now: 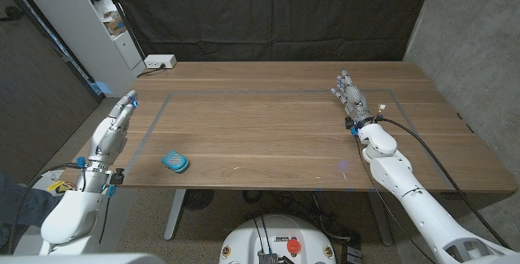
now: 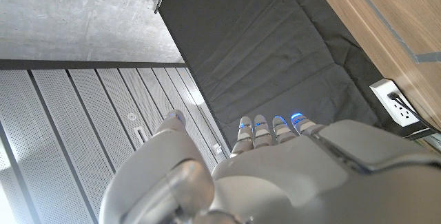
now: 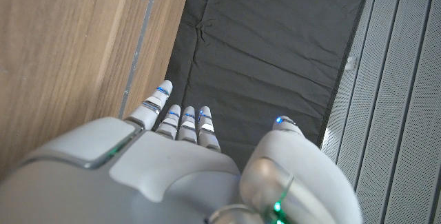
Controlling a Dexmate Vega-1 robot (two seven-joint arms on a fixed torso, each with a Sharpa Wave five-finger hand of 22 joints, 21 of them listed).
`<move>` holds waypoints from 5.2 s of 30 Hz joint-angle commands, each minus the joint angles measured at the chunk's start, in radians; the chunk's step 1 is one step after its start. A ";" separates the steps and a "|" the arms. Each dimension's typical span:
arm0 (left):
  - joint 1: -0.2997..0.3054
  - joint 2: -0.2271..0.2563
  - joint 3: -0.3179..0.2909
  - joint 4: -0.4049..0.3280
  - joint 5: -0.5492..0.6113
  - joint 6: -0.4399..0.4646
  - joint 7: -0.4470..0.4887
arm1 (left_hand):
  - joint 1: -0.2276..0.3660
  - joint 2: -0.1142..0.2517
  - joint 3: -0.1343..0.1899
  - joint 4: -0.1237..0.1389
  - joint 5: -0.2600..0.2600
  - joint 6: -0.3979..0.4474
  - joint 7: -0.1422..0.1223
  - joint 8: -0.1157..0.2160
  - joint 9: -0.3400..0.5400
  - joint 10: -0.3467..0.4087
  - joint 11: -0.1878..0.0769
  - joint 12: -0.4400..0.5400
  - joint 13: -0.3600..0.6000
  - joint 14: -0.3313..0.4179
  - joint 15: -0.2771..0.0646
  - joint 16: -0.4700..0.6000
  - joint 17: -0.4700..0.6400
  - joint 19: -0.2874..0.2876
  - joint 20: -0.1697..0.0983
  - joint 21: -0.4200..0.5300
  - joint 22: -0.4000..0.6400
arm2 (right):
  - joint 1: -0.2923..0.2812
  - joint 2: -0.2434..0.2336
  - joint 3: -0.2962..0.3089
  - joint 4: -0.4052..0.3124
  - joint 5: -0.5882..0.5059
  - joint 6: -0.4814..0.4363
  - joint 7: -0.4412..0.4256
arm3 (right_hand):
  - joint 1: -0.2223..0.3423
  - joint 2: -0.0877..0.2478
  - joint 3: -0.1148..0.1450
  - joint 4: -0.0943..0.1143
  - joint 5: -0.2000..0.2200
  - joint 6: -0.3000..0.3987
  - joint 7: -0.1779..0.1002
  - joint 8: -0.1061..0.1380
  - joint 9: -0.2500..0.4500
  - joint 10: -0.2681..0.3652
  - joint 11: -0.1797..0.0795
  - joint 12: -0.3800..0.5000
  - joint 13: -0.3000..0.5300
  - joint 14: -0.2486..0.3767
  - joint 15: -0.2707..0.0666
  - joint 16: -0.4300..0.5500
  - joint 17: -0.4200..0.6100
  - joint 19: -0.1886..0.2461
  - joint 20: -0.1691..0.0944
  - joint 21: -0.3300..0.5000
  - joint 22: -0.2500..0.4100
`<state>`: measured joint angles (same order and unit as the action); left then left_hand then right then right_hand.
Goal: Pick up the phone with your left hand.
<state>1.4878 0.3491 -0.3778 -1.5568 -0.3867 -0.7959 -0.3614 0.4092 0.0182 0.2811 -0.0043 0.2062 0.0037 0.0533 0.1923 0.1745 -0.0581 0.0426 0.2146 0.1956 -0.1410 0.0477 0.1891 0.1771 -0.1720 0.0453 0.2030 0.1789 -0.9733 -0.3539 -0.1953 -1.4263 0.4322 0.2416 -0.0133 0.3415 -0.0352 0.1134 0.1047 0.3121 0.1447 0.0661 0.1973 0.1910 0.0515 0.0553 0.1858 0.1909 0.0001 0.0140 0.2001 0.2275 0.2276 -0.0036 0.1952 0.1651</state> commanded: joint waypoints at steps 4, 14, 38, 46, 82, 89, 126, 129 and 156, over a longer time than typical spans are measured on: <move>0.006 -0.012 -0.039 0.007 0.107 -0.058 0.062 | 0.014 0.002 0.002 -0.009 -0.002 -0.002 0.002 -0.002 0.004 -0.009 -0.006 -0.002 -0.001 -0.005 -0.006 -0.004 0.002 -0.049 0.009 -0.001 0.002 | -0.027 -0.021 0.006 -0.047 -0.005 -0.015 -0.016 | -0.001 0.010 -0.004 -0.002 0.005 0.010 -0.001 0.003 0.001 0.007 -0.007 0.008 -0.001 0.005 0.000 0.006 0.002 0.010 -0.003 -0.001 0.005; 0.010 -0.007 -0.046 0.023 0.131 -0.083 0.076 | 0.021 0.004 0.004 -0.015 -0.002 -0.001 0.000 -0.002 0.004 -0.008 -0.009 -0.002 -0.001 -0.004 -0.009 -0.003 0.002 -0.047 0.012 -0.001 0.002 | -0.041 -0.027 0.011 -0.069 -0.003 -0.030 -0.026 | -0.001 0.011 -0.005 -0.003 0.006 0.010 0.000 0.002 0.001 0.007 -0.006 0.009 -0.001 0.006 0.000 0.006 0.001 0.010 -0.003 -0.001 0.005; 0.004 0.000 -0.108 0.019 0.368 -0.154 0.165 | 0.047 0.008 0.013 -0.036 -0.001 -0.007 -0.003 -0.003 0.004 -0.010 -0.014 -0.003 -0.001 -0.008 -0.012 -0.004 0.002 -0.050 0.019 -0.003 0.002 | -0.039 -0.019 0.008 -0.059 -0.008 -0.020 -0.043 | -0.002 0.012 -0.008 -0.004 0.008 0.010 0.000 0.002 0.001 0.007 -0.007 0.008 -0.001 0.005 0.000 0.006 -0.001 0.009 -0.002 -0.003 0.005; 0.011 -0.003 -0.127 0.009 0.429 -0.165 0.193 | 0.066 0.010 0.020 -0.052 0.000 -0.013 -0.007 -0.003 0.005 -0.015 -0.018 -0.005 -0.001 -0.010 -0.015 -0.004 0.002 -0.043 0.046 -0.001 0.002 | -0.028 -0.015 0.003 -0.042 -0.008 -0.016 -0.038 | -0.003 0.013 -0.009 -0.004 0.008 0.010 0.000 0.002 0.001 0.006 -0.006 0.008 -0.001 0.006 0.000 0.006 -0.002 0.009 -0.002 -0.003 0.005; 0.038 -0.031 -0.249 -0.076 0.689 -0.175 0.295 | 0.121 0.011 0.037 -0.096 0.001 -0.023 -0.006 -0.002 0.005 -0.034 -0.024 -0.010 0.000 -0.021 -0.008 -0.006 0.001 -0.034 0.079 0.001 0.003 | -0.007 -0.009 0.006 -0.006 -0.004 -0.020 -0.029 | -0.003 0.016 -0.012 -0.005 0.010 0.010 0.001 0.001 0.001 0.007 -0.003 0.008 -0.001 0.008 0.001 0.007 -0.005 0.014 -0.006 -0.002 0.005; 0.050 -0.023 -0.271 -0.107 0.758 -0.168 0.307 | 0.132 0.011 0.040 -0.105 0.001 -0.026 -0.006 -0.002 0.006 -0.041 -0.026 -0.011 0.000 -0.023 -0.009 -0.006 0.002 -0.034 0.086 0.001 0.004 | 0.000 -0.006 0.006 0.000 -0.006 -0.022 -0.030 | -0.003 0.016 -0.013 -0.006 0.010 0.009 0.001 0.001 0.001 0.008 -0.003 0.009 -0.002 0.007 0.001 0.007 -0.005 0.013 -0.004 -0.003 0.005; 0.119 0.055 -0.298 -0.234 1.126 -0.145 0.423 | 0.223 -0.037 0.046 -0.165 0.017 -0.094 -0.011 -0.010 0.008 -0.072 0.000 -0.011 0.004 -0.043 0.021 -0.007 0.003 -0.016 0.094 0.001 0.002 | 0.022 0.003 0.008 0.020 -0.012 -0.001 -0.044 | -0.003 0.016 -0.018 -0.009 0.012 0.017 0.001 0.003 0.001 0.021 -0.006 0.012 -0.002 0.022 -0.003 0.011 -0.008 0.020 -0.005 -0.002 0.005; 0.133 0.069 -0.299 -0.249 1.137 -0.128 0.421 | 0.228 -0.046 0.043 -0.166 0.021 -0.096 -0.012 -0.008 0.008 -0.064 -0.002 -0.006 0.005 -0.038 0.022 -0.004 0.003 -0.012 0.093 0.002 0.002 | 0.022 0.002 0.009 0.016 -0.013 -0.003 -0.046 | -0.003 0.017 -0.019 -0.009 0.013 0.017 0.001 0.003 0.001 0.021 -0.005 0.011 -0.002 0.023 -0.002 0.011 -0.008 0.021 -0.005 -0.002 0.005; 0.266 0.150 -0.311 -0.416 1.398 0.062 0.540 | 0.267 -0.128 0.003 -0.159 0.060 -0.026 0.006 0.019 0.011 0.016 -0.014 0.031 0.017 0.023 0.020 0.010 0.004 0.020 0.090 0.006 0.002 | 0.034 0.008 0.005 0.008 -0.019 -0.009 -0.067 | -0.005 0.018 -0.023 -0.009 0.014 0.016 0.001 0.002 0.001 0.019 -0.002 0.010 -0.002 0.026 0.000 0.012 -0.009 0.021 -0.004 -0.003 0.005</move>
<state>1.6986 0.4660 -0.6869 -1.9079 0.9208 -0.8132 0.1410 0.6732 -0.1015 0.2879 -0.1654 0.2603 -0.0264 0.0588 0.2079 0.1841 -0.0452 0.0303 0.2418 0.2075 -0.1186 0.0697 0.1969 0.1794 -0.1557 0.1359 0.2031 0.1789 -0.9383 -0.3464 -0.1919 -1.4078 0.4153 0.2363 -0.0698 0.3322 -0.0260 0.0967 0.0938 0.3195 0.1554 0.0662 0.1973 0.1911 0.0660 0.0483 0.1934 0.1865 0.0163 0.0160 0.2041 0.2186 0.2421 -0.0108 0.1953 0.1651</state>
